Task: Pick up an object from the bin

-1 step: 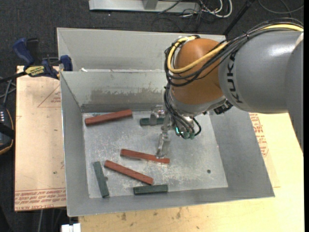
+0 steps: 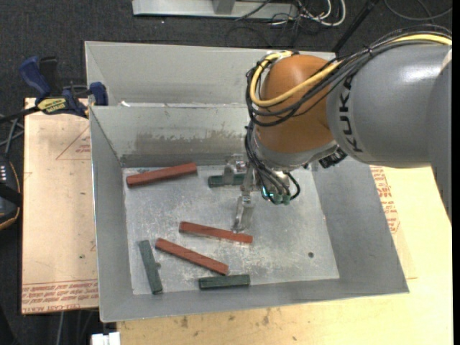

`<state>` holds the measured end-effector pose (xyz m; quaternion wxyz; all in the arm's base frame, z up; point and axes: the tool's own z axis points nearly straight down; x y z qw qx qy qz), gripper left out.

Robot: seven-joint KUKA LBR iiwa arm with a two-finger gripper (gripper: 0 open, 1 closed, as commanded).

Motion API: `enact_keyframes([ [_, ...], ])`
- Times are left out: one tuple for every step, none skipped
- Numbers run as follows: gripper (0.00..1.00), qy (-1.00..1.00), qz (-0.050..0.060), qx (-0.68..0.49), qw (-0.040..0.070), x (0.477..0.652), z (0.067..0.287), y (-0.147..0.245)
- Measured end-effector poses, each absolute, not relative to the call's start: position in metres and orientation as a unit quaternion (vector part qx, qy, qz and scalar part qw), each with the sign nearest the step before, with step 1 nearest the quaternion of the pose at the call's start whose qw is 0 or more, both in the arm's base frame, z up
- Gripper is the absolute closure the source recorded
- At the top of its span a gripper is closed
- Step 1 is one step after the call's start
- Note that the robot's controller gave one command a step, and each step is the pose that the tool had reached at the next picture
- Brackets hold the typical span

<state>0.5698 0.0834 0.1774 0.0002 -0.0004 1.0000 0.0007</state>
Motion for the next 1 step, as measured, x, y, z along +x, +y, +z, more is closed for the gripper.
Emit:
enact_keyframes([
  [0.00,1.000,0.001,-0.027,0.004,0.5513,0.1411,0.0698],
])
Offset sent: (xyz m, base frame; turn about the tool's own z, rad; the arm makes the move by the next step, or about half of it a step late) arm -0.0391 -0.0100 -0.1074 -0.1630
